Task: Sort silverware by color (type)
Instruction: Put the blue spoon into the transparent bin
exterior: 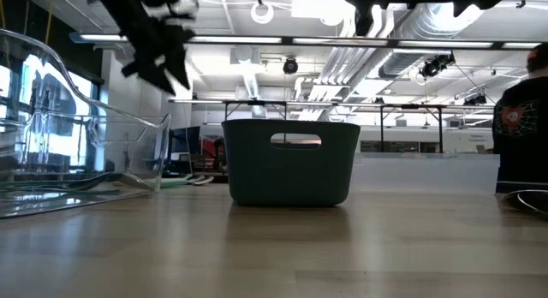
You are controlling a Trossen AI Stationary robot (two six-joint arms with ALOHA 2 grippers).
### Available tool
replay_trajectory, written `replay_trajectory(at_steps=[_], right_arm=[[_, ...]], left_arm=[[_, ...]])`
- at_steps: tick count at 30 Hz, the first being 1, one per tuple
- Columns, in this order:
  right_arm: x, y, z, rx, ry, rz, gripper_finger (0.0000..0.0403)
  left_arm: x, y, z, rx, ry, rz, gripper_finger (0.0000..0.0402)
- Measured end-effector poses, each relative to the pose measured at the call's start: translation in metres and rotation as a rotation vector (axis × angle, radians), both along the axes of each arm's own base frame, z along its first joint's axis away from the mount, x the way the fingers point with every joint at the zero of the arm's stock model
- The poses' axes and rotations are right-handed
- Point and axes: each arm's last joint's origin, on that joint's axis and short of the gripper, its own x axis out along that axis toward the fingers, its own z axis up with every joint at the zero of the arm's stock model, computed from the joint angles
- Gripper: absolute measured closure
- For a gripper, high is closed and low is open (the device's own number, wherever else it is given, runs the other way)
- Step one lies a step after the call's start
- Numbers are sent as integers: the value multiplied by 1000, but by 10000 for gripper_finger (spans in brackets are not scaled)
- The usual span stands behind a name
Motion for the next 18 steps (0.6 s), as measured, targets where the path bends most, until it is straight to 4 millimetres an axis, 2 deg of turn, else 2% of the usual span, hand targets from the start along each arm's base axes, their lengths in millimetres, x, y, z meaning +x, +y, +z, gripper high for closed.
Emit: replay_trajectory(at_steps=[3,7,13,18], right_arm=[[0,0,-1,1,14,0,403],[0,0,-3,2,32,0,403],[0,0,-4,6,40,0,403],[1,0,-5,6,51,0,403]], left_arm=[[1,18,-24,-134,112,32,216],[6,34,-54,-228,249,56,230],[16,48,-86,-312,335,57,252],[18,57,-103,-320,402,44,263]])
